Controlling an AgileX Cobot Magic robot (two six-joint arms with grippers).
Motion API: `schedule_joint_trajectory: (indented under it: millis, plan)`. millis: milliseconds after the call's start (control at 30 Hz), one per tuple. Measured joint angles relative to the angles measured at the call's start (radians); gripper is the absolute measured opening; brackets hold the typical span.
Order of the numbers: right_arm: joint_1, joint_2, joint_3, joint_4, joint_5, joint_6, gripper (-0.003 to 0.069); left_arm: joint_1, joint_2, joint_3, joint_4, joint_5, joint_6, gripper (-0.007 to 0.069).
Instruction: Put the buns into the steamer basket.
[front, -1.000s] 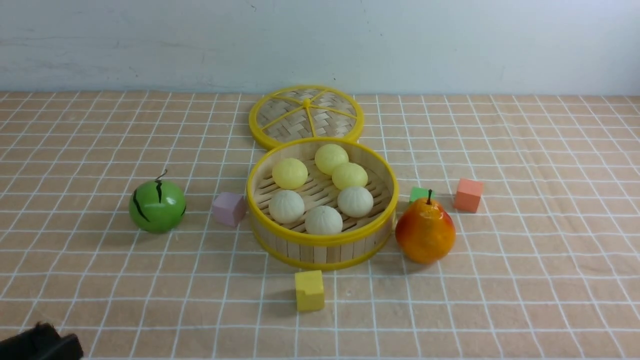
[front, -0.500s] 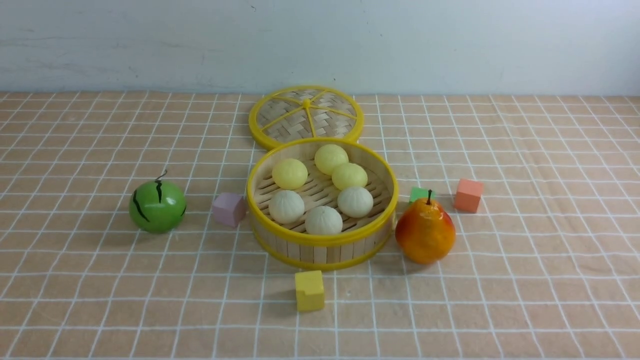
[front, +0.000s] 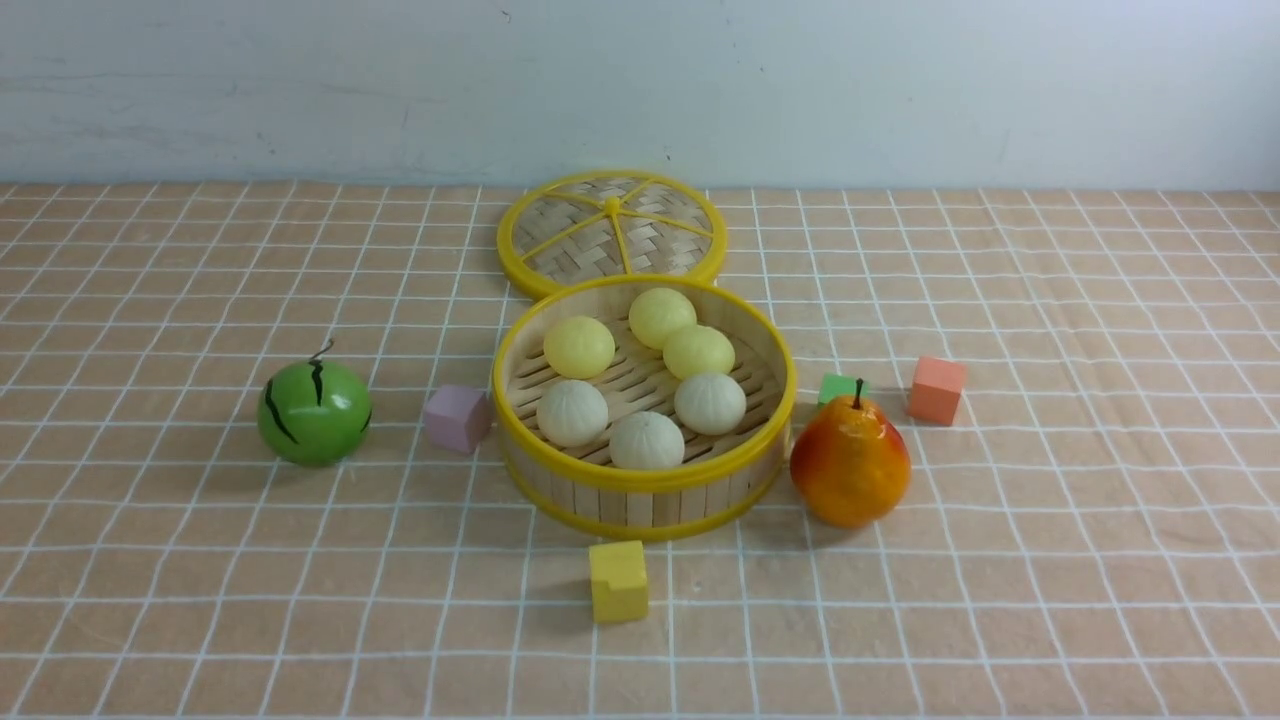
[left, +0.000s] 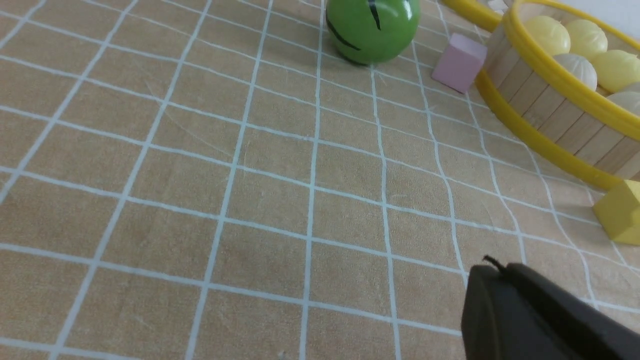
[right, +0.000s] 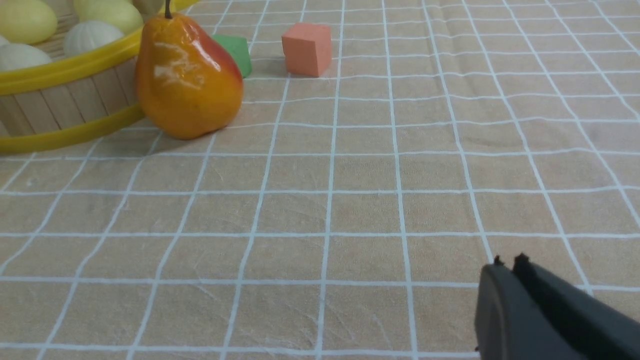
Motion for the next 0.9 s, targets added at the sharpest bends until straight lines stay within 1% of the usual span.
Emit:
schedule_joint_trajectory:
  millis: [900]
  plan:
    - [0.0,0.0,0.0,0.0,0.0,0.001,0.0053,0.0,0.0,0.0,0.0,0.0,0.0,-0.0013]
